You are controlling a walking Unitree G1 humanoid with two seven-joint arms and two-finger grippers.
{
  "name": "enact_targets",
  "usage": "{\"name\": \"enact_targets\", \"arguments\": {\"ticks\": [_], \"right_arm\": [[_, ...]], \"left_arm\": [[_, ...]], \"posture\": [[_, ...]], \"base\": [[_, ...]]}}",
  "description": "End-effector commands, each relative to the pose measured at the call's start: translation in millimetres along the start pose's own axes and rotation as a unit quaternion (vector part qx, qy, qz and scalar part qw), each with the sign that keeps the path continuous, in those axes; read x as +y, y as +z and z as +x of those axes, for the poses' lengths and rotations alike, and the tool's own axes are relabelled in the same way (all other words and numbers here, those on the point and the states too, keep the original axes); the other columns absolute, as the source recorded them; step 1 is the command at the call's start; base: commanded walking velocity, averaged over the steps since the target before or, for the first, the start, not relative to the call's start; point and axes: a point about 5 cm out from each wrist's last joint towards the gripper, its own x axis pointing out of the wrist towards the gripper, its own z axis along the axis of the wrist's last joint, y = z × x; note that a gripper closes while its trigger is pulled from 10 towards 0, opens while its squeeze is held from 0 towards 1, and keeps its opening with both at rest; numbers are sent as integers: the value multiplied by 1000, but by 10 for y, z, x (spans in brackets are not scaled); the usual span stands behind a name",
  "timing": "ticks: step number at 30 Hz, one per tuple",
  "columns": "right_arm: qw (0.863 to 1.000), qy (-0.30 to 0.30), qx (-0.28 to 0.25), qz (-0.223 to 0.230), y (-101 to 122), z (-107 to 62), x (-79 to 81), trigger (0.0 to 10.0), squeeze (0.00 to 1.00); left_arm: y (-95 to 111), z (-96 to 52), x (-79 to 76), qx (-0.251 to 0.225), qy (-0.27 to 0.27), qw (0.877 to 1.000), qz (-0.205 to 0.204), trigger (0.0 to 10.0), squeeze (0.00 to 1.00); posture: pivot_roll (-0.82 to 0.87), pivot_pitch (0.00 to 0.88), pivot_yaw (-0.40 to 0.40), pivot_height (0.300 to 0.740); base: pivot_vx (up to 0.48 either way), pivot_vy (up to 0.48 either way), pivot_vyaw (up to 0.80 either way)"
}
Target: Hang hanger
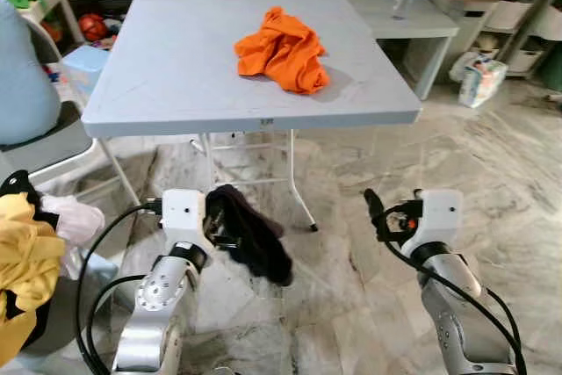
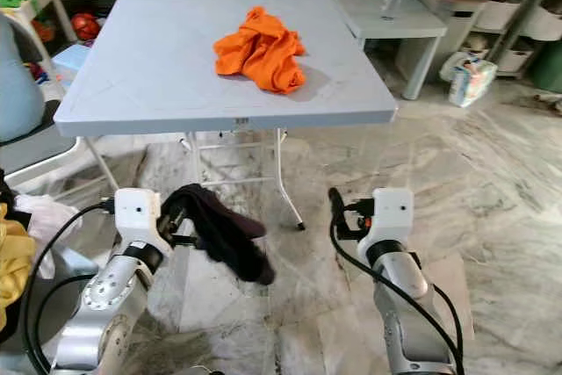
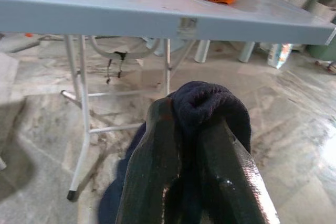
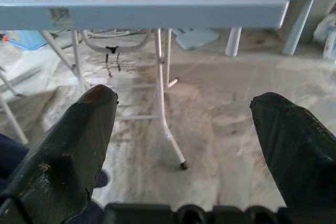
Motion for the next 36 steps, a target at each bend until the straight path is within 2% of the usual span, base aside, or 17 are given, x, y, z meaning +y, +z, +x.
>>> {"name": "enact_targets", "arguments": {"ticks": [1, 3, 5, 24, 28, 36], "right_arm": [[1000, -4, 0, -2, 28, -18, -18, 10000, 0], [1000, -5, -2, 15, 16, -22, -13, 10000, 0], [1000, -5, -7, 3, 25, -22, -20, 10000, 0], [1000, -13, -16, 14, 71, -4, -45, 10000, 0], [1000, -24, -15, 11, 73, 5, -82, 10000, 0], [1000, -26, -9, 9, 52, 11, -76, 10000, 0]], "left_arm": [[48, 18, -52, -9, -10, 1000, 3, 10000, 0], [49, 20, -50, -9, -10, 1000, 4, 10000, 0], [48, 21, -48, -8, -10, 1000, 4, 10000, 0], [42, 26, -57, -7, -16, 1000, 9, 10000, 0], [71, 23, -85, -20, -46, 999, 16, 10000, 0], [77, 16, -79, -25, -52, 998, 14, 10000, 0]], "posture": [[16, 87, -15, 740], [18, 88, -12, 740], [18, 88, -10, 740], [17, 78, -11, 740], [16, 78, -12, 740], [14, 82, -13, 740]], "base": [[0, 345, 0], [0, 343, 0], [0, 343, 0], [0, 350, 0], [0, 0, 0], [0, 0, 0]]}}
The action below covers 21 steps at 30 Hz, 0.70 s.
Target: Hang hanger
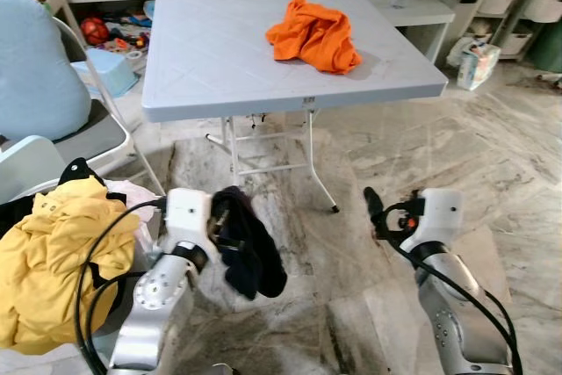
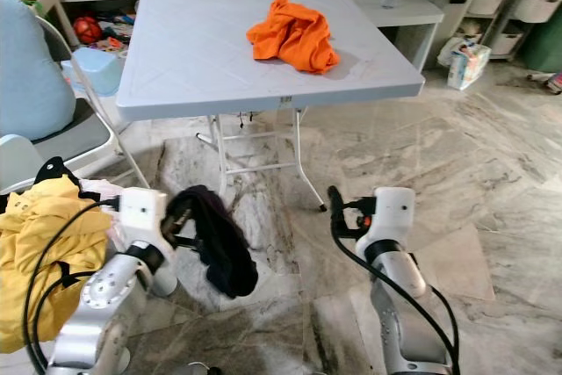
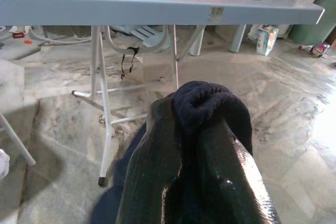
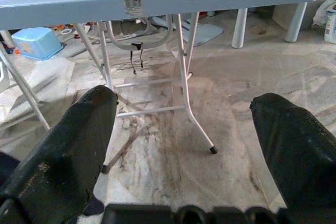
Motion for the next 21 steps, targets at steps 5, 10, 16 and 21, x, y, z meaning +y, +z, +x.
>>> {"name": "enact_targets", "arguments": {"ticks": [5, 10, 16, 21], "right_arm": [[1000, -5, 3, -10, 0, -3, -21, 10000, 0], [1000, -5, 5, -10, -8, -4, -22, 10000, 0], [1000, -8, 5, -11, -9, -6, -29, 10000, 0], [1000, -8, 6, -12, -12, -6, -32, 10000, 0]], "left_arm": [[83, 13, -55, -24, -22, 999, -1, 10000, 0], [84, 17, -63, -25, -25, 999, -1, 10000, 0], [81, 20, -64, -24, -24, 999, -2, 10000, 0], [79, 23, -68, -23, -24, 999, -2, 10000, 0]], "posture": [[14, 91, -10, 740], [12, 93, -10, 740], [11, 94, -10, 740], [11, 96, -11, 740]], "base": [[101, 0, -331], [252, 0, -721], [252, 0, -711], [252, 0, -660]]}}
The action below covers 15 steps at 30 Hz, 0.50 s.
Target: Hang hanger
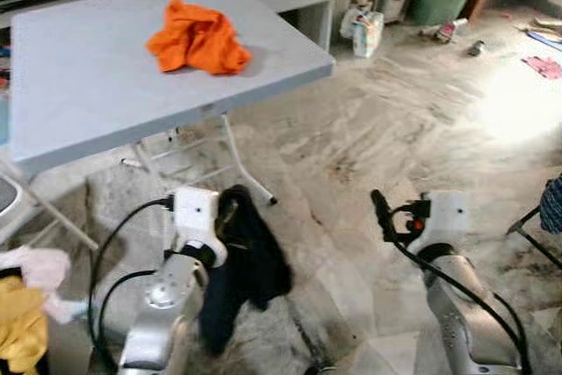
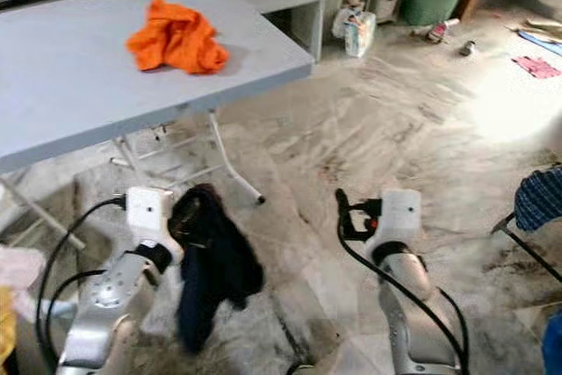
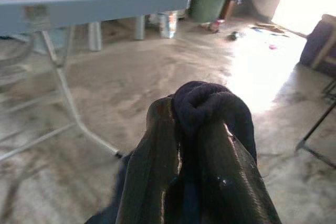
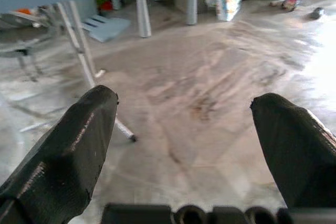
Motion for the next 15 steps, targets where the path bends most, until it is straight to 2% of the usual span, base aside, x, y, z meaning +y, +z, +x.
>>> {"name": "enact_targets", "arguments": {"ticks": [1, 15], "right_arm": [[1000, 9, -1, 5, 10, 20, 76, 10000, 0], [1000, 6, 0, 7, 3, 15, 79, 10000, 0]], "left_arm": [[67, -19, 79, -15, 11, 1000, 9, 10000, 0], [58, -19, 74, -11, 9, 1000, 10, 10000, 0]], "posture": [[11, 96, -11, 740], [9, 101, -7, 740]], "base": [[251, 0, -625], [253, 0, -533]]}}
